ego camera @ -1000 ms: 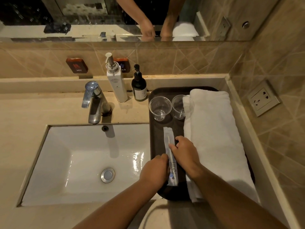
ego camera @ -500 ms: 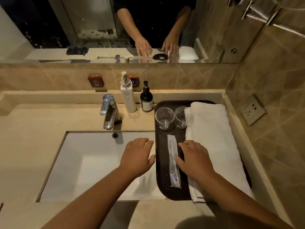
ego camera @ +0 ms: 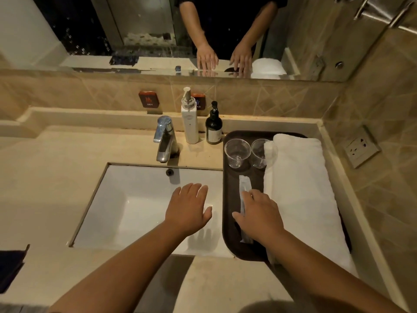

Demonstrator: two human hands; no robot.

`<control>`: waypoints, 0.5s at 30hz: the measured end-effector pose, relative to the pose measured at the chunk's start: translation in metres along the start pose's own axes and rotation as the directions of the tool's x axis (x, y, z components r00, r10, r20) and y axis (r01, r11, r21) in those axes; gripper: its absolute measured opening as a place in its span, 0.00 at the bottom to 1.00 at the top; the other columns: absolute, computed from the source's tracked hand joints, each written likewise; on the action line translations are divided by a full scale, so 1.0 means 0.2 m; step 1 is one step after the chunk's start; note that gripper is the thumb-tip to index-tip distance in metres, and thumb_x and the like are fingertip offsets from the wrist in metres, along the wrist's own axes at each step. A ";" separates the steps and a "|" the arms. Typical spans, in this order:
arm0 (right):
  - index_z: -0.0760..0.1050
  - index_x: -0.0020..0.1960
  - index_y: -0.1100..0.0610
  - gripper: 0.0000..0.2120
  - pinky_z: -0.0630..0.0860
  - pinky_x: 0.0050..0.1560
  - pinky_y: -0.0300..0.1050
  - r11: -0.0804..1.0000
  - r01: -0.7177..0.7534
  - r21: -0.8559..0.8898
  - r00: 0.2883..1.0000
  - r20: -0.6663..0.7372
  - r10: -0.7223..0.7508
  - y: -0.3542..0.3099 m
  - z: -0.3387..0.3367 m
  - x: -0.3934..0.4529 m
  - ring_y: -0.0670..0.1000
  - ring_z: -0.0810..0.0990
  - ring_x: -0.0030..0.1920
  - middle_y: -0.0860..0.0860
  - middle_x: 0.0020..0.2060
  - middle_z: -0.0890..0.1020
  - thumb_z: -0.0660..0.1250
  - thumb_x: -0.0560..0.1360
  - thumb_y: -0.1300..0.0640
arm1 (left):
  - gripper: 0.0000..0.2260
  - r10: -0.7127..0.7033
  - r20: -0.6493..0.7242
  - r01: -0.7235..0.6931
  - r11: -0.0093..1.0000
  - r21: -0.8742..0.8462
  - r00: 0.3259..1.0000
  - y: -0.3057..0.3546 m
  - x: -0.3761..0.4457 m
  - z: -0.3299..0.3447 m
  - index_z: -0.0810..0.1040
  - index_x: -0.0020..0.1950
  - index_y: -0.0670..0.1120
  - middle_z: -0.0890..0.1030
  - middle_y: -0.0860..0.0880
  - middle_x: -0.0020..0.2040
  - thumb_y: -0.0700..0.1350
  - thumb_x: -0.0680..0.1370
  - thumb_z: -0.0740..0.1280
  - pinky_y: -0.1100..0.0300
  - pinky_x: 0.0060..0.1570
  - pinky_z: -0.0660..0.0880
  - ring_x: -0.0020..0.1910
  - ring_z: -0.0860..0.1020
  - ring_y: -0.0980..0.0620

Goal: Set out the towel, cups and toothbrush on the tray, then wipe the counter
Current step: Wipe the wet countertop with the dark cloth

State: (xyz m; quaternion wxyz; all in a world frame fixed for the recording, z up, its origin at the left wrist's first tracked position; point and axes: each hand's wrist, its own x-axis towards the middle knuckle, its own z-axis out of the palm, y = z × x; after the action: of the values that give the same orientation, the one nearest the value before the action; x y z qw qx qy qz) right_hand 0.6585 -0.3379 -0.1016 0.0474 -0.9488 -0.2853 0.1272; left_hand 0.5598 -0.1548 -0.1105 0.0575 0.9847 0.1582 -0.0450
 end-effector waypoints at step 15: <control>0.61 0.75 0.49 0.32 0.65 0.69 0.51 0.931 0.358 0.065 0.931 0.049 -0.362 -0.79 0.04 0.02 0.54 0.67 0.71 0.51 0.73 0.68 0.60 0.75 0.37 | 0.28 -0.306 -0.135 0.295 0.950 -0.099 0.942 -0.64 -0.54 -0.16 0.68 0.74 0.46 0.74 0.46 0.71 0.60 0.78 0.61 0.49 0.66 0.67 0.68 0.72 0.46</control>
State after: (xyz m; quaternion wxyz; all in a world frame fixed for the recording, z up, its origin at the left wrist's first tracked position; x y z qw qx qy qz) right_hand 0.5760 -0.2029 -0.0840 0.0873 -0.8745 -0.4520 0.1527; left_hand 0.4188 -0.0643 -0.0805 0.0761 0.9466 0.3121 0.0265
